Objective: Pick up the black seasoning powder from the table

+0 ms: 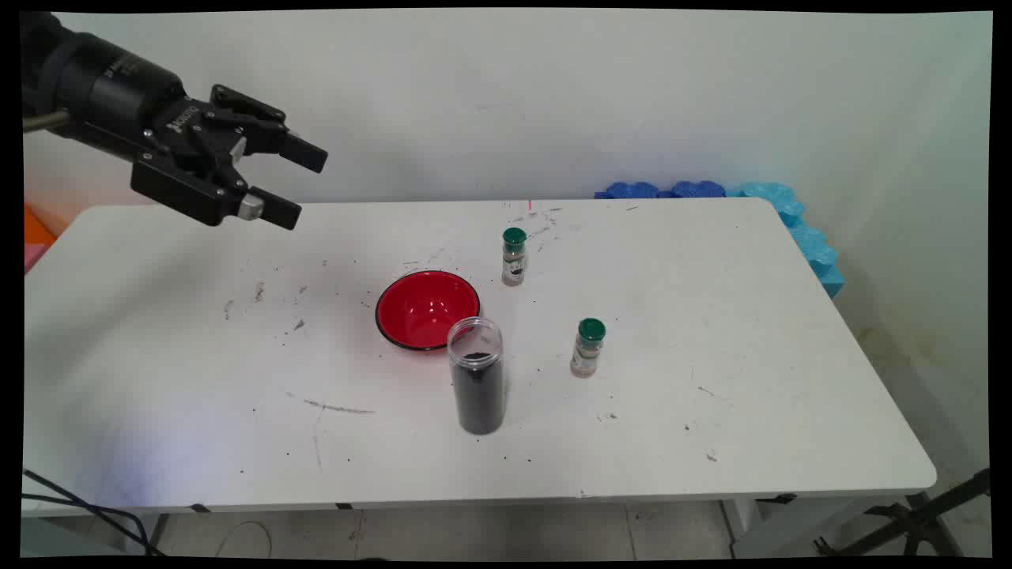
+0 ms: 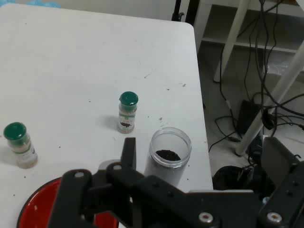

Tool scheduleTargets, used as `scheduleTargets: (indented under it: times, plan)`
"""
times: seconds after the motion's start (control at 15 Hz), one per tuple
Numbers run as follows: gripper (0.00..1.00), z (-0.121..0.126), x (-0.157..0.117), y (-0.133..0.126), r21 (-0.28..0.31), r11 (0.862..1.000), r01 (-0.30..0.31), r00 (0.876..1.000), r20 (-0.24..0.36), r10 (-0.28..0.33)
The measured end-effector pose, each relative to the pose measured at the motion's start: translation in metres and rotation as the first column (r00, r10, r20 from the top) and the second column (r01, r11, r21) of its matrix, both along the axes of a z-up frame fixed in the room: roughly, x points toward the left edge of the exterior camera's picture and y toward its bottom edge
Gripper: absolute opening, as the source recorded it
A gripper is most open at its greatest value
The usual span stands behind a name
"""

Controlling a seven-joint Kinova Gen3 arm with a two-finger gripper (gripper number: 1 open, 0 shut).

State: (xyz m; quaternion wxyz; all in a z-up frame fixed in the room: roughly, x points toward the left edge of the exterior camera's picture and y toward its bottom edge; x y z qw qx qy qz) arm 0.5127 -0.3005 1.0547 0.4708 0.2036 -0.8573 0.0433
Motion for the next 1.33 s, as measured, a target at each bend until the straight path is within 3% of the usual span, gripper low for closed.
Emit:
scheduleTargets:
  times: [0.33, 0.67, 1.33]
  plan:
    - [1.00, -0.007, 0.007, -0.004, 0.005, 1.000, -0.005, 1.000, -0.008, 0.005]
    - [1.00, -0.026, 0.011, -0.001, 0.017, 0.998, -0.054, 0.998, -0.018, 0.054]
    - [1.00, -0.104, -0.008, 0.032, 0.059, 0.991, -0.121, 0.993, 0.004, 0.121]
